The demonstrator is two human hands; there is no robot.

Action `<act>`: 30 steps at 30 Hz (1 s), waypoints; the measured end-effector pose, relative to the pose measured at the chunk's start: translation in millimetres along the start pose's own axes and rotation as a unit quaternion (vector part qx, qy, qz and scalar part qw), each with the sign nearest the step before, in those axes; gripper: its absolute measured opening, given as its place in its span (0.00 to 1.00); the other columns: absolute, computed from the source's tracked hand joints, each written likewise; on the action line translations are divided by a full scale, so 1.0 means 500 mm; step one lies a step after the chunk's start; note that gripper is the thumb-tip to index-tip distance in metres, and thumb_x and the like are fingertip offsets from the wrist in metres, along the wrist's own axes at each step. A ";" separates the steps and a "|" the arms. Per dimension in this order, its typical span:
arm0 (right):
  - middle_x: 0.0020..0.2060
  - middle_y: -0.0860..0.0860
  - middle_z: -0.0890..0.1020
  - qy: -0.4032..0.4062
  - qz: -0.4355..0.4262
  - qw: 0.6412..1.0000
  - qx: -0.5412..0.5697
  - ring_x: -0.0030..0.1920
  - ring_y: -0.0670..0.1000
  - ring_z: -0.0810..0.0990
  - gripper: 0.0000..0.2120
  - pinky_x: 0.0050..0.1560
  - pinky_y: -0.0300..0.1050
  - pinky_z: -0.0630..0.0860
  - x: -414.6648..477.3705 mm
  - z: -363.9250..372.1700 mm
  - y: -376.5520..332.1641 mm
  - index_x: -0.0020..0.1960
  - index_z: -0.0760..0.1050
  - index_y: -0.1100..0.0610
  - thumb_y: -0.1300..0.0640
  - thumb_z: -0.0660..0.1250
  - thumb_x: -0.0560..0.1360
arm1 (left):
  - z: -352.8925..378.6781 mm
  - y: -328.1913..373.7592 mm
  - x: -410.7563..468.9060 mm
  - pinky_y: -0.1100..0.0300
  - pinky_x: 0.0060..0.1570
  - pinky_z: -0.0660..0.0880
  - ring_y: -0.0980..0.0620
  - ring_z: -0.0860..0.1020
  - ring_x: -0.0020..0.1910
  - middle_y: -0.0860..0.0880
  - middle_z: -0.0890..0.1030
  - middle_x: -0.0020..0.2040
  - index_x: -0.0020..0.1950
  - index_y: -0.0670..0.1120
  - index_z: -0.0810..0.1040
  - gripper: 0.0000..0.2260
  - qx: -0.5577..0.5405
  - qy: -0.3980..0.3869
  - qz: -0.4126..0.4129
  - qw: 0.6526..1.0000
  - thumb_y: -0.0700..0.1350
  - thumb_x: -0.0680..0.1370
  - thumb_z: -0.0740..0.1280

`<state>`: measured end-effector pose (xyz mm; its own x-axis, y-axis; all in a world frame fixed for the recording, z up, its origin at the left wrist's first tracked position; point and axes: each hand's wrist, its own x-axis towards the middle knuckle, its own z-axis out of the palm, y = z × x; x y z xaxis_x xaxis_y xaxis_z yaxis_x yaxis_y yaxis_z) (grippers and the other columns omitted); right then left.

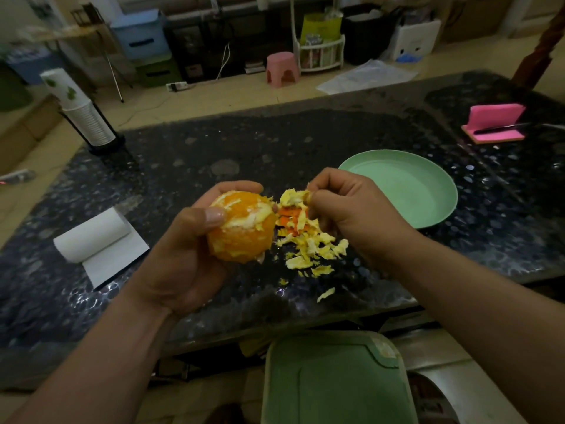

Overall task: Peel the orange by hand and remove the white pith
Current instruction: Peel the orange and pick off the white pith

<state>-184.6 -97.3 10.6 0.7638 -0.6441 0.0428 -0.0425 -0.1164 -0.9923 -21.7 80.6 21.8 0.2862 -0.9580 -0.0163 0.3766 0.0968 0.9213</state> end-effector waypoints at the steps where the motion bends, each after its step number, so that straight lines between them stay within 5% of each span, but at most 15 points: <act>1: 0.36 0.51 0.83 0.006 0.005 0.999 -0.043 0.31 0.45 0.78 0.06 0.30 0.38 0.72 0.005 -0.003 0.008 0.45 0.80 0.56 0.62 0.69 0.81 | -0.002 -0.003 0.002 0.51 0.42 0.81 0.40 0.82 0.52 0.36 0.80 0.63 0.68 0.43 0.78 0.39 -0.006 0.016 -0.007 1.000 0.56 0.61 0.82; 5: 0.40 0.48 0.85 -0.014 -0.002 0.956 -0.293 0.37 0.47 0.84 0.05 0.36 0.48 0.81 0.016 0.007 0.042 0.56 0.78 0.47 0.56 0.68 0.82 | -0.002 -0.020 0.014 0.51 0.43 0.80 0.42 0.83 0.50 0.38 0.81 0.61 0.67 0.43 0.80 0.35 -0.027 0.089 -0.037 0.995 0.52 0.60 0.80; 9: 0.40 0.47 0.82 -0.035 -0.015 0.918 -0.394 0.41 0.49 0.80 0.06 0.41 0.48 0.78 0.017 0.029 0.051 0.47 0.78 0.49 0.51 0.67 0.82 | 0.005 -0.027 0.021 0.53 0.39 0.83 0.44 0.84 0.47 0.41 0.84 0.57 0.64 0.44 0.80 0.29 -0.033 0.140 -0.045 0.989 0.51 0.64 0.73; 15: 0.41 0.45 0.82 0.023 -0.066 0.922 -0.380 0.43 0.48 0.80 0.06 0.42 0.49 0.77 0.019 0.022 0.036 0.46 0.79 0.50 0.50 0.71 0.80 | 0.011 -0.032 0.026 0.54 0.39 0.82 0.44 0.84 0.48 0.41 0.84 0.57 0.67 0.43 0.79 0.24 0.005 0.164 -0.059 0.985 0.50 0.72 0.67; 18: 0.52 0.42 0.82 0.005 -0.099 0.925 -0.367 0.52 0.45 0.80 0.07 0.52 0.48 0.78 0.010 0.020 0.027 0.56 0.81 0.45 0.53 0.71 0.79 | 0.013 -0.035 0.026 0.54 0.40 0.82 0.44 0.83 0.49 0.41 0.84 0.57 0.68 0.42 0.78 0.25 0.010 0.165 -0.058 0.984 0.50 0.73 0.68; 21: 0.46 0.42 0.83 0.010 -0.167 0.933 -0.317 0.48 0.43 0.81 0.03 0.47 0.44 0.79 -0.005 0.016 0.006 0.52 0.81 0.45 0.52 0.73 0.79 | 0.013 -0.035 0.026 0.54 0.41 0.83 0.43 0.84 0.50 0.41 0.84 0.57 0.68 0.42 0.78 0.25 0.008 0.163 -0.061 0.985 0.50 0.73 0.68; 25: 0.45 0.42 0.82 -0.013 -0.244 0.911 -0.332 0.44 0.44 0.80 0.03 0.42 0.36 0.74 -0.021 0.009 -0.026 0.52 0.84 0.48 0.52 0.75 0.79 | 0.011 -0.033 0.026 0.52 0.42 0.81 0.42 0.83 0.50 0.40 0.84 0.57 0.66 0.43 0.78 0.22 0.004 0.151 -0.065 0.986 0.50 0.73 0.67; 30: 0.44 0.41 0.80 -0.030 -0.283 0.873 -0.395 0.42 0.42 0.77 0.03 0.41 0.44 0.77 -0.020 0.012 -0.018 0.52 0.85 0.47 0.51 0.74 0.79 | 0.016 -0.041 0.029 0.52 0.40 0.80 0.44 0.84 0.47 0.42 0.85 0.52 0.61 0.45 0.80 0.18 0.052 0.144 -0.080 0.985 0.51 0.74 0.68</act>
<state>-188.1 -85.4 18.5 0.8378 -0.2760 0.4710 -0.0606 -0.9045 -0.4222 -32.3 62.4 5.8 0.4743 -0.8413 -0.2593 0.3481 -0.0914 0.9330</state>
